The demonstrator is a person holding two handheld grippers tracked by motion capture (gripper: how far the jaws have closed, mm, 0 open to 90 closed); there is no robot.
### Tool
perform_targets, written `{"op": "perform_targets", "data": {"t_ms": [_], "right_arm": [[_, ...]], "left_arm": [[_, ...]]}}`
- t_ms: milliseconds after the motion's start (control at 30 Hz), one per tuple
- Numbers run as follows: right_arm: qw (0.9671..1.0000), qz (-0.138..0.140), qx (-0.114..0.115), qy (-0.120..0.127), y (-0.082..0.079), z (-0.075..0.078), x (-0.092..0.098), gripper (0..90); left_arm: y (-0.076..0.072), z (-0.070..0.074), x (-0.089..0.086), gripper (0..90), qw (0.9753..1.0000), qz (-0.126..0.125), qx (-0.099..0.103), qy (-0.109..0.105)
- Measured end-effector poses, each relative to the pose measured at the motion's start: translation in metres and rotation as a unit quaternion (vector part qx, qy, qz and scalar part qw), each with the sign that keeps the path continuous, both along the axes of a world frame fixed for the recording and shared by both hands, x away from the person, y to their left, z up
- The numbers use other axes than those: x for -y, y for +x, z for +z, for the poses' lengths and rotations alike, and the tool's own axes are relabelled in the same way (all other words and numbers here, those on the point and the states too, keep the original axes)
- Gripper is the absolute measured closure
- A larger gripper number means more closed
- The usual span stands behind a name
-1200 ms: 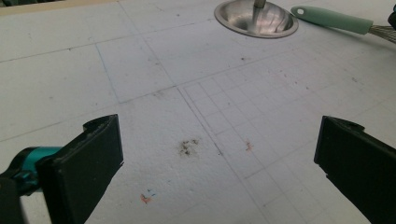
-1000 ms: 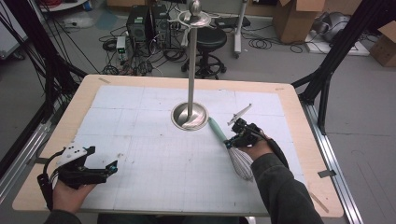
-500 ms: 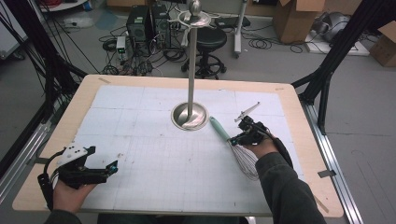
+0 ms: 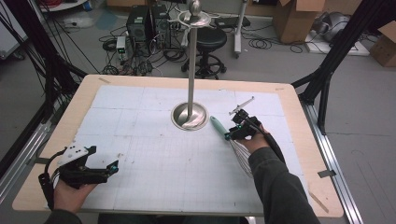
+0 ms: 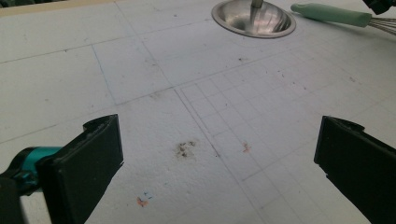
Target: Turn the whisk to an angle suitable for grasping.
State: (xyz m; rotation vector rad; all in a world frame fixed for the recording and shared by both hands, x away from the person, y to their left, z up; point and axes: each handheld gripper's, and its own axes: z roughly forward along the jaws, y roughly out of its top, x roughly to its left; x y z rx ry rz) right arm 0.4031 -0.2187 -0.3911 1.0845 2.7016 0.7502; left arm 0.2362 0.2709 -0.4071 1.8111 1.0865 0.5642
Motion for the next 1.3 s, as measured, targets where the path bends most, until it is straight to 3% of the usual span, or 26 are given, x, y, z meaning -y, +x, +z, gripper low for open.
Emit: {"op": "perform_targets", "data": {"t_ms": [267,667,900,1000,1300], "right_arm": [[0.9994,-0.009,0.0,-0.034,0.009,-0.016,-0.019,54.6],[0.9965,-0.015,0.018,-0.081,0.016,-0.027,-0.031,58.2],[0.9976,-0.04,-0.004,-0.056,0.017,-0.027,-0.027,64.8],[0.9981,-0.031,-0.005,-0.052,0.016,-0.027,-0.026,68.8],[0.9986,-0.014,-0.016,-0.049,0.014,-0.026,-0.023,69.2]], "left_arm": [[0.0,0.0,0.0,1.7,1.0,-0.001,0.001,-0.002],[0.0,0.0,-0.001,1.7,1.0,-0.001,0.002,-0.001],[-0.001,0.001,-0.001,1.7,1.0,-0.001,0.002,-0.001],[-0.001,0.001,-0.002,1.7,1.0,0.001,0.002,-0.002],[-0.001,0.0,-0.002,1.7,1.0,0.001,0.002,-0.002]]}}
